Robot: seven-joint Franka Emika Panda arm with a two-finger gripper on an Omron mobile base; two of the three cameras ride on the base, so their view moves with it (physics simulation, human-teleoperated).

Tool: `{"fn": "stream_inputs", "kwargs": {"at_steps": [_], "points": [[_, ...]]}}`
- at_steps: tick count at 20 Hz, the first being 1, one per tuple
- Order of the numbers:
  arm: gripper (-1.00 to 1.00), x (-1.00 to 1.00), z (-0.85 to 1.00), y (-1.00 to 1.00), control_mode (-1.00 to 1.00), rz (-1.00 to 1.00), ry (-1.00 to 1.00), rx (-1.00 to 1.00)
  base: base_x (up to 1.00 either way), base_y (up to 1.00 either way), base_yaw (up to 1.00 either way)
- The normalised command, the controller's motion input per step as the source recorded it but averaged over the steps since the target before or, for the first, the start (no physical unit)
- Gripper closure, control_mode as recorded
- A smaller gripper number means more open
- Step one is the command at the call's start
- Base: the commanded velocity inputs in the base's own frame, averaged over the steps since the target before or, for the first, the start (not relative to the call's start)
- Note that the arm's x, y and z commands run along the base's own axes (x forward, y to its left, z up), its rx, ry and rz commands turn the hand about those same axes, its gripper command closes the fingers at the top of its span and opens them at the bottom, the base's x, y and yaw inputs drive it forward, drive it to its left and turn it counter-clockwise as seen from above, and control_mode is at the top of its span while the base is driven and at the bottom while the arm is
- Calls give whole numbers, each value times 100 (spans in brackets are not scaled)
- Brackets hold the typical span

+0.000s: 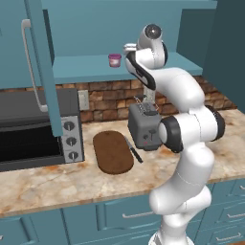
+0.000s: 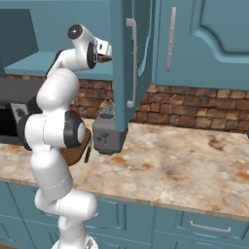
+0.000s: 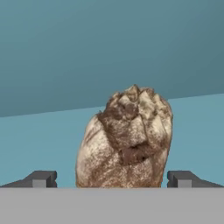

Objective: Pick the bread, place it on the cutting board, pick the jam, place it on the counter, and close the cabinet.

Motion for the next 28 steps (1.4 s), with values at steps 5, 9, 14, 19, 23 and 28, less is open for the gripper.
{"fn": "stream_inputs", "kwargs": {"at_steps": [5,9,14,19,23,28], "points": [[100,10,0,0,-100,0,0,0,0,0,0],[100,0,0,0,-100,0,0,0,0,0,0],[100,0,0,0,-100,0,0,0,0,0,0],[100,-4,0,0,-100,0,0,0,0,0,0],[100,-14,0,0,-100,0,-1,0,0,0,0],[100,-24,0,0,-100,0,-3,0,0,0,0]]}}
